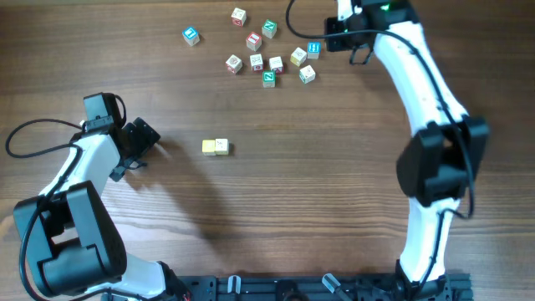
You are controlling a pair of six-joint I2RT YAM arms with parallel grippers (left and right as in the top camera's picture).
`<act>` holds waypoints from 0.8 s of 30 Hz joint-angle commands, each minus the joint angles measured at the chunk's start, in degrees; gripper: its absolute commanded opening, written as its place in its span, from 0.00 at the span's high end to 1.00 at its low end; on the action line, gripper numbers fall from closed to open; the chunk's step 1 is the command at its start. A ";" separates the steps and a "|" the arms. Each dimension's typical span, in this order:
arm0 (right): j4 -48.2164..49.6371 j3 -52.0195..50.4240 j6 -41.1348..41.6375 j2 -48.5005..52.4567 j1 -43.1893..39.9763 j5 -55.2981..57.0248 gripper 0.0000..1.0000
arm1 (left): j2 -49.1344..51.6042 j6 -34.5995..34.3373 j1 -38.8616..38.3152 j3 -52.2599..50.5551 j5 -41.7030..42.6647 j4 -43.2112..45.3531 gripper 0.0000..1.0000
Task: Form a horizontal line
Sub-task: 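Grasp a cream block with red letter using the right gripper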
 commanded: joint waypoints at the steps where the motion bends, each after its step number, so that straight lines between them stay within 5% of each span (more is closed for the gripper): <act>1: -6.16 0.44 5.03 -1.57 2.64 -8.61 0.75 | 0.39 -0.13 0.13 -0.26 -0.52 0.00 0.00; 9: -10.12 -8.04 15.41 -1.42 13.77 -6.78 0.76 | 0.39 -0.13 0.13 -0.26 -0.52 0.00 0.00; 24: 15.19 -31.45 36.11 -1.40 27.87 -4.96 0.74 | 0.39 -0.11 0.13 -0.26 -0.52 -0.02 0.00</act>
